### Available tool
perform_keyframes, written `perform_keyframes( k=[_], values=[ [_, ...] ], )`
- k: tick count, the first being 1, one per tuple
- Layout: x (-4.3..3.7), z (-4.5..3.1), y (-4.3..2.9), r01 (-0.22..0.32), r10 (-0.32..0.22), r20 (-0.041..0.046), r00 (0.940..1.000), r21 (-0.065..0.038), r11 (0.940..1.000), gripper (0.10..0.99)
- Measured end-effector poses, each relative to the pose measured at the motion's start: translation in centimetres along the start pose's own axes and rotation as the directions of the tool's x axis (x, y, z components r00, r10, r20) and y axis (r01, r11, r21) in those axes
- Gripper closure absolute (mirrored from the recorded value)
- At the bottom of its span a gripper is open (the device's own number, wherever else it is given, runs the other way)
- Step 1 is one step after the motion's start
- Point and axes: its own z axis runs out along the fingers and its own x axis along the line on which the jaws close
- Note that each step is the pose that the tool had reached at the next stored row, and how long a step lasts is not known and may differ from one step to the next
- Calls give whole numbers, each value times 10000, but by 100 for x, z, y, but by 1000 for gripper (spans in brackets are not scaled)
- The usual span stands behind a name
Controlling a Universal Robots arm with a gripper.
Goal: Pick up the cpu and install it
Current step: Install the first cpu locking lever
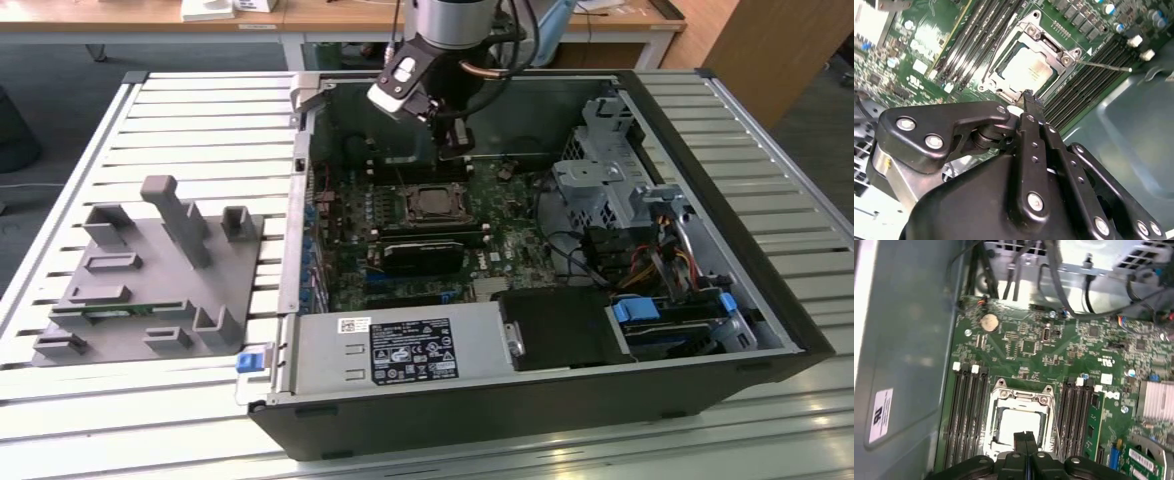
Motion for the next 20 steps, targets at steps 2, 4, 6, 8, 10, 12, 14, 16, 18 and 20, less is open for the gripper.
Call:
perform_keyframes(
  k=[2,4,6,8,10,12,14,16,18,20],
  values=[
    [0,1,0,372,-372,-7,9993,-3,9993,980],
    [0,2,0,730,-730,-13,9973,-5,9973,980],
    [0,4,0,1083,-1084,-19,9941,-8,9941,980],
    [0,4,0,1361,-1361,-19,9907,-8,9907,980],
    [0,5,0,1485,-1485,-21,9889,-10,9889,980],
    [1,5,-3,1584,-1584,-25,9874,-13,9874,980],
    [1,5,-6,1695,-1695,-28,9855,-14,9855,980],
    [1,5,-6,1933,-1933,-33,9811,-16,9811,980],
    [1,5,-7,2213,-2213,-40,9752,-20,9752,980],
    [1,2,-7,2376,-2376,-43,9713,-21,9714,980]
  ],
)
